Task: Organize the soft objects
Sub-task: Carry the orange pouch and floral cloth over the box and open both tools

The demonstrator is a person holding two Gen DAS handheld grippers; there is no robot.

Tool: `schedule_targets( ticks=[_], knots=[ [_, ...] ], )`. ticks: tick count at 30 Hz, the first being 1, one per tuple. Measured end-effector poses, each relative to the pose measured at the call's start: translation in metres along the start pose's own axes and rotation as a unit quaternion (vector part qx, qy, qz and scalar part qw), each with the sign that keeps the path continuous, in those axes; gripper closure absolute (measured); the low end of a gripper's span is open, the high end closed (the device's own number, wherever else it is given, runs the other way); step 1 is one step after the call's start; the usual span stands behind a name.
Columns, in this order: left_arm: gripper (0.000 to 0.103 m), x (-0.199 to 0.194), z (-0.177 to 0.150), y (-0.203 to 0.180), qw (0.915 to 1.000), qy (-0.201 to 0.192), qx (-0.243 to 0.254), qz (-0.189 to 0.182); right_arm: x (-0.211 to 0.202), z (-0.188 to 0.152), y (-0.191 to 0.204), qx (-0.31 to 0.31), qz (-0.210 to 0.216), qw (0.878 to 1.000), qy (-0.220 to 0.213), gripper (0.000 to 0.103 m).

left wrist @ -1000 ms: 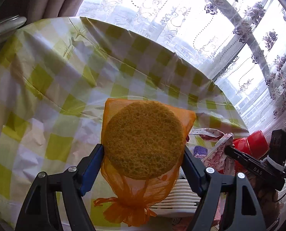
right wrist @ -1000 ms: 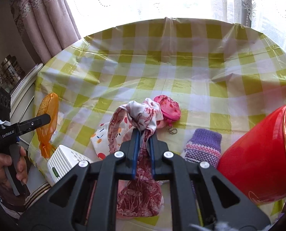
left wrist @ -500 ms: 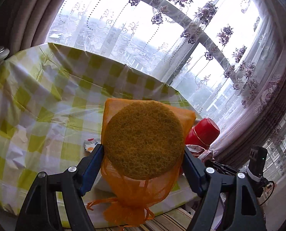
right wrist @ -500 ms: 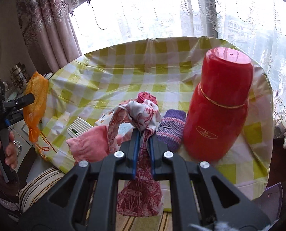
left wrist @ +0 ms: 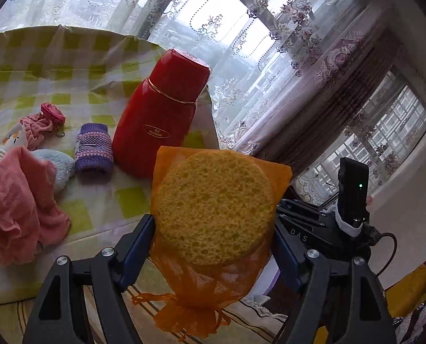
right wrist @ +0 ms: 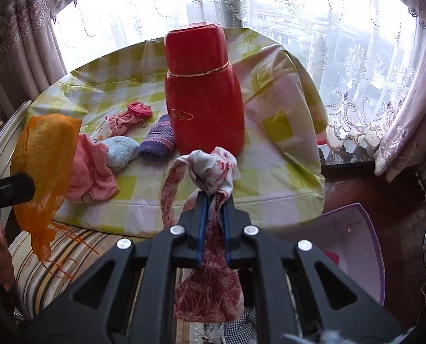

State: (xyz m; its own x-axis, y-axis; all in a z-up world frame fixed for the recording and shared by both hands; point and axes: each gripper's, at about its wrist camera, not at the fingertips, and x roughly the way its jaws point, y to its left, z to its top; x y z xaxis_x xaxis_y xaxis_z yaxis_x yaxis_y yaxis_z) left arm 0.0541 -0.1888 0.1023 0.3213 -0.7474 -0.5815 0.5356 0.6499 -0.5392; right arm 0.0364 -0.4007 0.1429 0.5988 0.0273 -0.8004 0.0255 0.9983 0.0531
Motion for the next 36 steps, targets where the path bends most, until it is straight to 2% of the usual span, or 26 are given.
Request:
schedule_targets(
  ticks=[6,12,15,17,19,21,22,23,25,26,29,31,33,36],
  knots=[
    [0.025,0.049,-0.015,-0.037,0.9978,0.055,0.026,-0.026,-0.011,-0.021,-0.043,0.032,-0.051,0.998,0.012,0.090],
    [0.025,0.076,-0.017,-0.059,0.9958,0.077,0.033,-0.038,-0.024,-0.031,-0.078,0.068,-0.082,0.994,0.015,0.090],
    [0.023,0.084,-0.017,-0.067,0.9952,0.080,0.044,-0.035,-0.030,-0.035,-0.090,0.077,-0.104,0.991,0.011,0.090],
    [0.017,0.091,-0.015,-0.073,0.9941,0.083,0.060,-0.034,-0.033,-0.036,-0.095,0.082,-0.118,0.990,0.008,0.089],
    [0.016,0.093,-0.014,-0.080,0.9938,0.078,0.080,0.001,-0.035,-0.036,-0.100,0.089,-0.125,0.988,0.002,0.087],
    [0.016,0.091,-0.015,-0.086,0.9919,0.059,0.100,0.052,-0.038,-0.035,-0.104,0.097,-0.130,0.987,-0.003,0.081],
    [0.017,0.088,-0.016,-0.089,0.9908,0.047,0.116,0.051,-0.039,-0.035,-0.105,0.101,-0.131,0.986,-0.007,0.072],
    [0.017,0.085,-0.018,-0.091,0.9893,0.038,0.134,0.044,-0.041,-0.035,-0.105,0.104,-0.134,0.985,-0.011,0.055],
    [0.017,0.078,-0.021,-0.094,0.9844,0.025,0.167,0.050,-0.044,-0.034,-0.103,0.105,-0.147,0.983,-0.023,0.034],
    [0.017,0.075,-0.023,-0.095,0.9819,0.020,0.180,0.055,-0.045,-0.033,-0.101,0.101,-0.152,0.983,-0.028,0.030],
    [0.017,0.063,-0.025,-0.091,0.9728,0.001,0.215,0.086,-0.045,-0.029,-0.091,0.086,-0.182,0.979,-0.036,0.020],
    [0.016,0.056,-0.027,-0.082,0.9667,0.002,0.230,0.112,-0.046,-0.028,-0.083,0.069,-0.175,0.981,-0.053,0.017],
    [0.016,0.050,-0.023,-0.065,0.9692,0.010,0.210,0.127,-0.046,-0.028,-0.071,0.045,-0.160,0.984,-0.070,0.016],
    [0.017,0.030,-0.022,-0.033,0.9783,0.003,0.159,0.133,-0.040,-0.026,-0.055,0.020,-0.135,0.988,-0.072,0.016]
  ],
)
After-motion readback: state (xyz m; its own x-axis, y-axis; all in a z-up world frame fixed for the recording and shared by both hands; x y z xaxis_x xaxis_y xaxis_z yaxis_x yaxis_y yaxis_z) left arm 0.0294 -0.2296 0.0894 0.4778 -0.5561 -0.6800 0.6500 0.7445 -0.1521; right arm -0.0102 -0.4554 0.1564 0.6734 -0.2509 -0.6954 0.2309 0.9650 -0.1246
